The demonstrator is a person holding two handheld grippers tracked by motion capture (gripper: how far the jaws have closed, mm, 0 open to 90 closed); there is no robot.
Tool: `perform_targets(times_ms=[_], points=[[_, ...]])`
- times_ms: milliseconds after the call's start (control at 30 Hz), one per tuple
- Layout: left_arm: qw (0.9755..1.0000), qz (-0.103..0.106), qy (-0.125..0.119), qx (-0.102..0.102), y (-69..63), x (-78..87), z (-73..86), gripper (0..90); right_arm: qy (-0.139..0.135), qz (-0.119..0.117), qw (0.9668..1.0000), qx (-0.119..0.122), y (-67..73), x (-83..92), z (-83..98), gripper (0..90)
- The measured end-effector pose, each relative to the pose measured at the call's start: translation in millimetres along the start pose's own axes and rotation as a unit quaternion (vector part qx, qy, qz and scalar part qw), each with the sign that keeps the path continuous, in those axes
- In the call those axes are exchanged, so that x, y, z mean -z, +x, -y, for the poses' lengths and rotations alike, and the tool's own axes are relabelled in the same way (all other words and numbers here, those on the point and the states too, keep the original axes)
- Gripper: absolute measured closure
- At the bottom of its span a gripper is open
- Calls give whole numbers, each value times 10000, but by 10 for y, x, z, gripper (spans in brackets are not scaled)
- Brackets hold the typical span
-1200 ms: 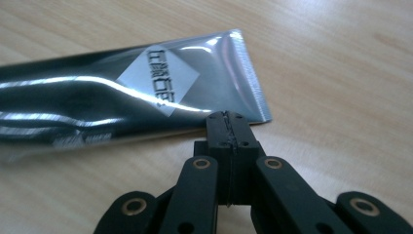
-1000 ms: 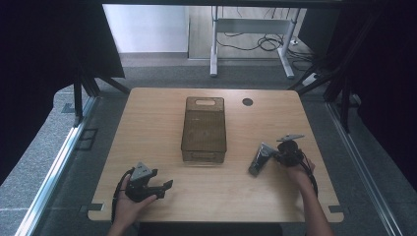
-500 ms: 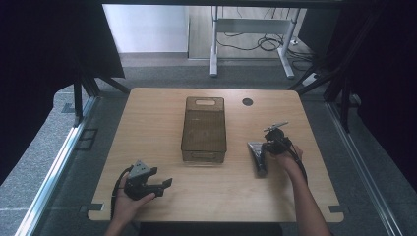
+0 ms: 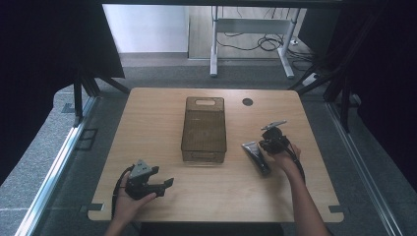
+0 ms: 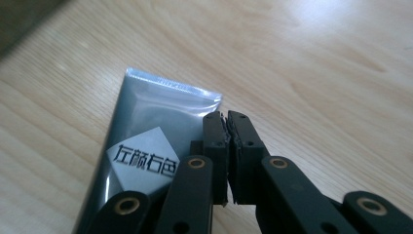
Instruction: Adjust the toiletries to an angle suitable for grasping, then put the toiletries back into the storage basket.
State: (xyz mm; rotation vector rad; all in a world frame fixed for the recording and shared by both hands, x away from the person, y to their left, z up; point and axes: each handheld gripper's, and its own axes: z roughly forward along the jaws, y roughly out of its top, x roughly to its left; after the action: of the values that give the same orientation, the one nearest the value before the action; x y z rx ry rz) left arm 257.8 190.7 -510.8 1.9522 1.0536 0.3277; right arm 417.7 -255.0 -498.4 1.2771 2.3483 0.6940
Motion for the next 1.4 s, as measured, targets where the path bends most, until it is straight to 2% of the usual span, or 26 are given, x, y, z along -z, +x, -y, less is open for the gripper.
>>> perform_targets(times_ms=[67,100,133,167,200,233,267,400,533,733,800,900,1100,1233,1400], points=[[10000,-29,-5,23,7,8,0,248,-128,-52,9999,-7,-22,119,24,860],[10000,-41,-6,28,9,9,1,248,-220,-44,9997,-7,-30,246,57,837],[10000,-41,-6,28,9,9,1,248,-220,-44,9997,-7,-30,246,57,837],[10000,-55,18,21,3,11,1,248,-272,-27,9996,35,-30,368,92,817],[10000,-55,18,21,3,11,1,248,-272,-27,9996,35,-30,368,92,817],[10000,-60,20,14,-11,11,-1,248,-314,-15,9995,102,-19,482,126,756],[10000,-56,20,1,-24,11,-3,248,-314,-15,9995,102,-19,482,126,756],[10000,-50,34,-45,-82,6,-10,248,-444,19,9988,227,58,723,210,604],[9999,-51,70,-78,-110,-14,-5,248,-520,6,9983,252,104,829,243,542],[9999,-99,108,-57,-103,-18,18,248,-462,-80,9987,208,134,868,228,463],[9999,-111,87,-50,-100,-14,14,248,-355,-94,9992,147,142,865,202,429],[9999,-115,73,-54,-101,-11,15,248,-89,-54,9997,222,175,843,158,396],[9999,-109,-5,-105,-126,12,1,250,138,-92,9997,196,262,807,105,381],[9999,-92,10,-103,-133,3,-1,249,452,-130,9987,183,358,708,63,357],[9999,-93,52,-108,-136,-23,10,250,651,-125,9976,209,435,602,48,340]])
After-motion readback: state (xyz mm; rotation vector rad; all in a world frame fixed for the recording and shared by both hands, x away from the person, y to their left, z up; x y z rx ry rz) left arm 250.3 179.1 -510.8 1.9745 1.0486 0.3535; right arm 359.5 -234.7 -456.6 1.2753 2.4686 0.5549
